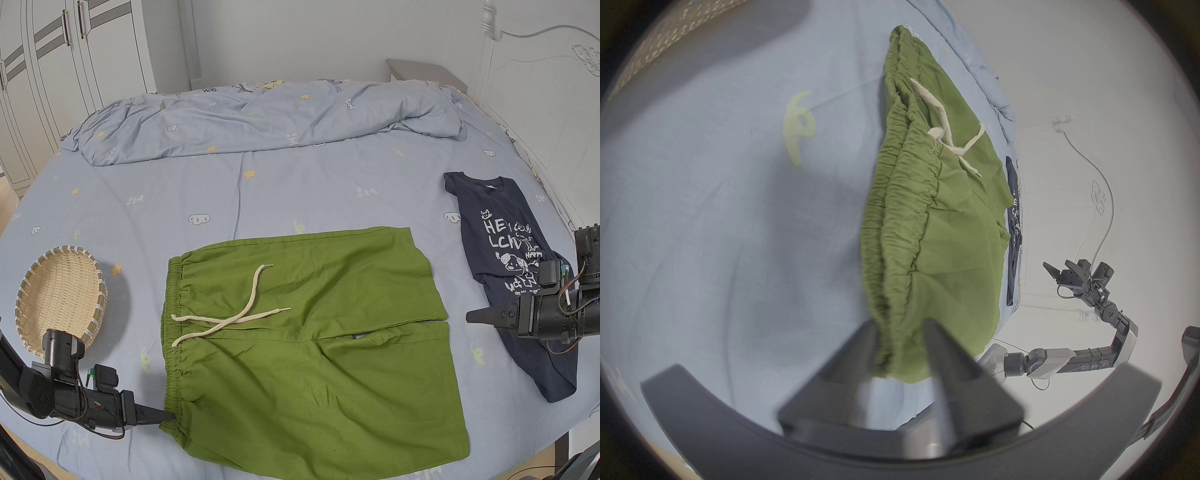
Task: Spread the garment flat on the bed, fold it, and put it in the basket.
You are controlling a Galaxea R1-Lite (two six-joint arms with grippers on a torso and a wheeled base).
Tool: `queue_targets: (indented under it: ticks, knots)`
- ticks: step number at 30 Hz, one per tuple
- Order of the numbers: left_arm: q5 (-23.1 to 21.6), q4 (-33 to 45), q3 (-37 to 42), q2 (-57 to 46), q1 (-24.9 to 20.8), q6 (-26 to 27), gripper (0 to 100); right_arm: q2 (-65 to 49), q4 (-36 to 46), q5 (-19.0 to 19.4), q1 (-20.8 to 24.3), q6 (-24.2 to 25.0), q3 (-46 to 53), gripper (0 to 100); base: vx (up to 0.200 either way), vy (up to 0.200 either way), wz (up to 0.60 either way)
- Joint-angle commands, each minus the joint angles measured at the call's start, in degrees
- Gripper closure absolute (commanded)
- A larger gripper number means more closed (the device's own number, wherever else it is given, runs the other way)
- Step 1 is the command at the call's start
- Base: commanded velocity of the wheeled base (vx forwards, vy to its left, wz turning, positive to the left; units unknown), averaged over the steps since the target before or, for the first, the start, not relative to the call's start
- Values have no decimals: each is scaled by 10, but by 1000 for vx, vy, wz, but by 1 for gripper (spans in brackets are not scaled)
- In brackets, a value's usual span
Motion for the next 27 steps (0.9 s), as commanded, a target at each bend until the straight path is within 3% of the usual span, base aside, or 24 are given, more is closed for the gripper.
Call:
queue_targets:
  ticks: [1,9,15,19,27]
  knots:
    - [0,0,6,-19,11,0,100,1,0,0,0,0,1,0,0,0,0]
    - [1,0,28,-52,18,1,100,0,2,0,-1,0,2,0,0,0,0]
    - [36,-1,46,-54,61,22,100,-4,7,1,7,0,48,0,0,0,0]
    - [37,-1,44,-50,74,23,100,-1,7,6,15,-2,91,0,0,0,0]
    - [37,-2,45,-50,74,24,100,2,4,91,33,-3,196,0,0,0,0]
